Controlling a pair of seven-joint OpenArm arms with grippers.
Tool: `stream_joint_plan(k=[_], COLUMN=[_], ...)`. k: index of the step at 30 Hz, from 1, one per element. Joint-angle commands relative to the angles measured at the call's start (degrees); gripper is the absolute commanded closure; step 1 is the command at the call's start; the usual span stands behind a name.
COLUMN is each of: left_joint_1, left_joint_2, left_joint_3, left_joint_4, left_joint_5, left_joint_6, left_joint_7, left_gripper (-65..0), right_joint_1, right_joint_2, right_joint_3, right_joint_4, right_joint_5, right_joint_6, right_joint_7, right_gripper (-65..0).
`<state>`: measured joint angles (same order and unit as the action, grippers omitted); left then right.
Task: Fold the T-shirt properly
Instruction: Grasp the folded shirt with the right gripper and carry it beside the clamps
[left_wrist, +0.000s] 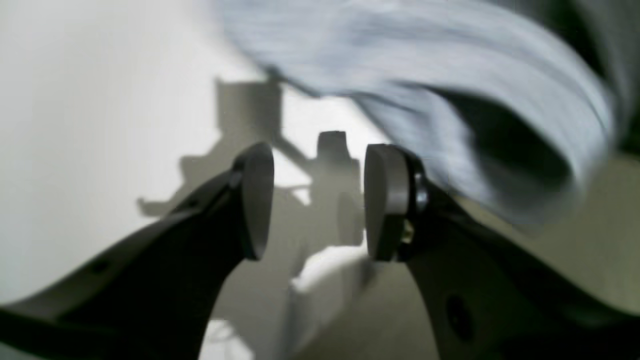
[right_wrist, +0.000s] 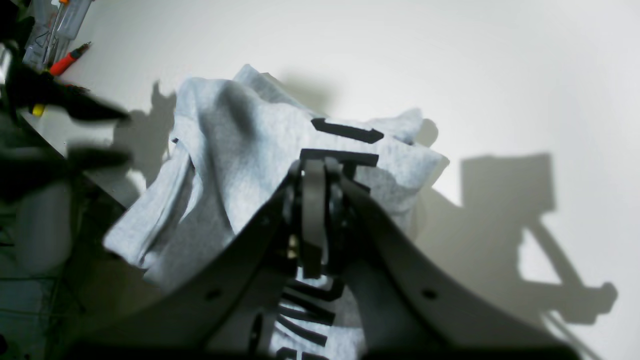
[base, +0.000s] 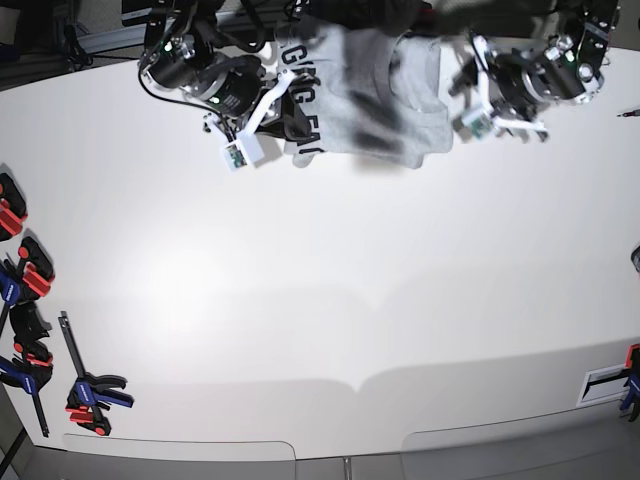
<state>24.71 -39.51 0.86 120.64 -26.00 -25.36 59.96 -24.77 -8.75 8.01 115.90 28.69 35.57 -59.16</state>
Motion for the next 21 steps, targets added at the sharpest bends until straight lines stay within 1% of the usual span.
stream_joint_plan(k=[1, 3, 6, 7, 9, 10, 11, 12, 13, 15, 16, 19, 21], left_joint_1=[-0.3, -0.2, -0.2, -0.2, -0.2, -0.2, -0.2, -0.2, -0.2, -0.1, -0.1, -0.1, -0.1], left_joint_2=[-0.4, -0.2, -0.2, 0.0, 1.0, 1.5, 2.0, 2.6, 3.1, 3.8, 4.4, 5.6, 6.0], left_joint_3=[-1.8, -5.1, -10.7, -12.5, -15.6, -16.9, -17.8, -18.4, -18.9, -18.9, -18.9, -18.9, -18.9], left_joint_4=[1.0, 1.0, 1.0, 1.0, 1.0, 0.9, 0.9, 0.9, 0.9, 0.9, 0.9, 0.9, 0.9], left_joint_5=[0.0, -0.9, -7.5, -9.9, -14.7, -16.4, -17.3, -17.6, -17.6, -17.6, -17.5, -15.3, -13.1], left_joint_6=[0.4, 1.4, 1.8, 1.5, -0.5, -1.5, -1.9, -1.9, -1.9, -1.9, -1.9, -1.9, -1.8], left_joint_7=[-0.8, -1.7, -2.0, -1.9, -1.6, -1.5, -1.5, -1.5, -1.5, -1.5, -1.5, -1.9, -2.3], left_gripper=[-27.1, -27.0, -26.6, -26.6, -26.6, -26.6, -26.6, -26.6, -26.6, -26.6, -26.6, -26.5, -26.5], right_joint_1=[0.2, 0.2, 0.2, 0.2, 0.2, 0.2, 0.2, 0.3, 0.3, 0.3, 0.3, 0.9, 1.8], right_joint_2=[-0.2, -0.2, -0.2, -0.2, -0.2, -0.2, -0.2, -0.2, -0.2, -0.2, -0.2, -0.2, -0.2], right_joint_3=[-0.1, -0.1, -0.1, -0.1, -0.1, -0.1, -0.1, -0.1, -0.4, -2.1, -3.6, -10.1, -15.3], right_joint_4=[1.1, 1.1, 1.1, 1.1, 1.1, 1.1, 1.2, 1.4, 1.9, 4.0, 5.1, 6.9, 6.4], right_joint_5=[1.5, 1.5, 1.5, 1.5, 2.3, 3.8, 6.1, 9.2, 12.6, 18.6, 20.3, 20.8, 17.9], right_joint_6=[-0.1, -0.1, -0.1, -0.1, 0.0, 0.0, 1.1, 3.6, 4.4, 4.4, 4.4, 4.4, 4.4], right_joint_7=[1.4, 1.4, 1.6, 1.6, 1.6, 1.6, 1.5, 0.9, 0.0, -2.0, -3.0, -5.9, -8.7], right_gripper=[0.0, 0.0, 0.0, 0.0, 0.0, 0.0, 0.0, 0.0, 0.0, 0.0, 0.0, 0.0, 0.0])
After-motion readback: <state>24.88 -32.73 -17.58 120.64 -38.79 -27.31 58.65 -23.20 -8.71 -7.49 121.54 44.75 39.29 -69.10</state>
